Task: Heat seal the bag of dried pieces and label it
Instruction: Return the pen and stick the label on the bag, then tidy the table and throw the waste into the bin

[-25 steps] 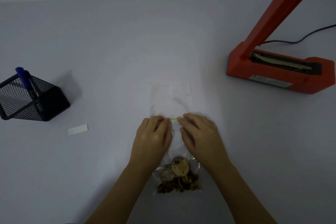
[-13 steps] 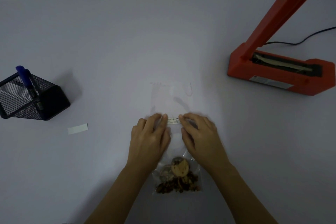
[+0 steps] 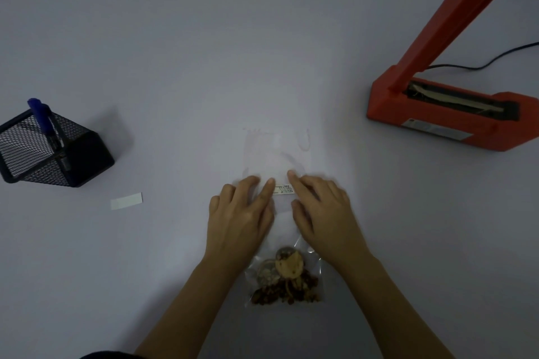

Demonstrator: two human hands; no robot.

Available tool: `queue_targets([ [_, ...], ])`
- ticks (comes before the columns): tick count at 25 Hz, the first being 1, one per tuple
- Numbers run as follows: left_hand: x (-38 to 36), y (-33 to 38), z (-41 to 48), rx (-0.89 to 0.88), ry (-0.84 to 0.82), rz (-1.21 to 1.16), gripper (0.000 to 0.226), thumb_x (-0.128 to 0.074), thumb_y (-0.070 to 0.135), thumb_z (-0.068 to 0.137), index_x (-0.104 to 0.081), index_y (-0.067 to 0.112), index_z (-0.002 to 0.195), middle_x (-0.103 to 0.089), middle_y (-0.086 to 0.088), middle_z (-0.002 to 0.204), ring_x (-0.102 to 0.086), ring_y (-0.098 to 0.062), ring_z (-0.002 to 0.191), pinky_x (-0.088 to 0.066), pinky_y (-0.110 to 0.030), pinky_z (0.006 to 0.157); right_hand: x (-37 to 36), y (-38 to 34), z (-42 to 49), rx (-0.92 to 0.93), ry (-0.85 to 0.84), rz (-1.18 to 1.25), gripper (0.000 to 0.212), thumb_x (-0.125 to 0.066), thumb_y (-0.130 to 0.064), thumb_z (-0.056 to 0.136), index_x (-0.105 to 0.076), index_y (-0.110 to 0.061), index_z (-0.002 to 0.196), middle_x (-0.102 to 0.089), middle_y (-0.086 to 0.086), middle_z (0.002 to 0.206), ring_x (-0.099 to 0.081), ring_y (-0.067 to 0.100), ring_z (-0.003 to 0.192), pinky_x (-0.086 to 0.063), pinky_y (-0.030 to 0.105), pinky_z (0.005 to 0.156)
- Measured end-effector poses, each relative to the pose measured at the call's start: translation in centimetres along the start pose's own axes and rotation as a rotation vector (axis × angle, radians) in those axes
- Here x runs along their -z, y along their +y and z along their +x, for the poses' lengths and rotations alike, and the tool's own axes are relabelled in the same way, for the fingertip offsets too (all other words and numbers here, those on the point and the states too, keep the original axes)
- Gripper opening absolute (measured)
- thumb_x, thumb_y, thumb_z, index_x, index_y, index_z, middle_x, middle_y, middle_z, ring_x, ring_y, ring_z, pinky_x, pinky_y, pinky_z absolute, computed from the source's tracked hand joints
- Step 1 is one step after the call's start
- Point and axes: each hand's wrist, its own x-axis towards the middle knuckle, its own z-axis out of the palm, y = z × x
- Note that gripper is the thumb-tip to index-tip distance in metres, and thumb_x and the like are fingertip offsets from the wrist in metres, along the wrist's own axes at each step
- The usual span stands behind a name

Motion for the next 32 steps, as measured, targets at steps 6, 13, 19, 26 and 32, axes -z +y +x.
queue_targets([
  [6,2.5,0.1,-0.8,0.219,0.058,-0.286,0.049,-0.043,0.033,0.090,-0.049,0.008,0.132,-0.055,-0.017,0.116,-0.054,-0.025,0.089,-0.046,-0.029,0.071,2.3,-1.4,-1.2,-0.346,0.173,0.462,0.037,-0.058,-0.022,0.087,-0.053,-0.019,0.124,-0.049,-0.004,0.112,-0.051,0.015,0.107,-0.041,0.020,0.093],
  [13,3.4,3.8,-7.2,0.672,-0.180,-0.587,0.068,-0.059,0.035,0.086,-0.028,0.016,0.143,-0.039,0.001,0.107,-0.049,-0.018,0.095,-0.041,-0.024,0.079,3.1,-4.6,-7.9,-0.730,-0.150,0.520,0.083,-0.066,-0.056,0.065,-0.038,-0.025,0.136,-0.046,-0.010,0.109,-0.052,0.010,0.100,-0.050,0.036,0.088],
  [19,3.4,2.3,-4.6,0.667,-0.157,-0.617,0.069,-0.064,0.023,0.084,-0.029,0.013,0.143,-0.043,-0.001,0.100,-0.044,-0.010,0.087,-0.027,-0.011,0.066,2.4,-5.6,-4.0,-0.676,-0.128,0.558,0.073,-0.075,-0.030,0.074,-0.040,-0.016,0.136,-0.051,0.000,0.107,-0.050,0.010,0.098,-0.039,0.012,0.078],
  [26,3.6,-3.0,7.4,0.617,-0.002,-0.609,0.067,-0.062,0.026,0.086,-0.029,0.013,0.143,-0.056,-0.013,0.111,-0.046,-0.013,0.087,-0.034,-0.019,0.073,1.3,-4.6,9.4,-0.579,0.017,0.631,0.070,-0.071,-0.024,0.079,-0.035,-0.011,0.139,-0.046,0.000,0.110,-0.048,0.013,0.101,-0.047,0.028,0.086],
  [32,3.7,-5.5,14.7,0.611,0.056,-0.593,0.061,-0.059,0.028,0.088,-0.034,0.008,0.140,-0.054,-0.017,0.120,-0.052,-0.027,0.106,-0.039,-0.029,0.085,0.5,-3.2,17.7,-0.534,0.065,0.590,0.067,-0.070,-0.022,0.080,-0.038,-0.009,0.137,-0.051,0.010,0.121,-0.051,0.021,0.107,-0.048,0.036,0.091],
])
